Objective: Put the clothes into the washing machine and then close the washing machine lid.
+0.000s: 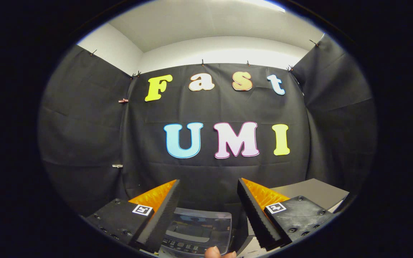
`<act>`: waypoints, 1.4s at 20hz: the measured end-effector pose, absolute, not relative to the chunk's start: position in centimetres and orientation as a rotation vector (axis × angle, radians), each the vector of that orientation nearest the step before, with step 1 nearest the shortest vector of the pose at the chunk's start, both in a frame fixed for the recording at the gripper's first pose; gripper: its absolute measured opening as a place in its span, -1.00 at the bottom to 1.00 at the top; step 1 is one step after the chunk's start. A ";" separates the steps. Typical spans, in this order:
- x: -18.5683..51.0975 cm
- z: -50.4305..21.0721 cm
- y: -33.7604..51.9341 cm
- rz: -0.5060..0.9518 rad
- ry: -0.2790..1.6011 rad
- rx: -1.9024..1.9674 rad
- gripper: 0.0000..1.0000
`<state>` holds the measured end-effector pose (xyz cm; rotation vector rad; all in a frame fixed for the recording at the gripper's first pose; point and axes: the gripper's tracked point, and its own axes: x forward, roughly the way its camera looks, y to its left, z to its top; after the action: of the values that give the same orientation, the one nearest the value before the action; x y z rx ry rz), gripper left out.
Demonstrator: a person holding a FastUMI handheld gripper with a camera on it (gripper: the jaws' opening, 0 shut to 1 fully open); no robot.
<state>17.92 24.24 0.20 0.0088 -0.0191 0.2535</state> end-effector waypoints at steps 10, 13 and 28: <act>17.1 1.2 22.4 0.244 -0.026 -0.004 0.97; 17.2 1.0 22.0 0.240 -0.020 -0.017 0.98; 17.0 1.8 21.5 0.222 -0.030 -0.019 0.98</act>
<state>16.99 21.47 1.77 -0.0187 -0.0300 0.2218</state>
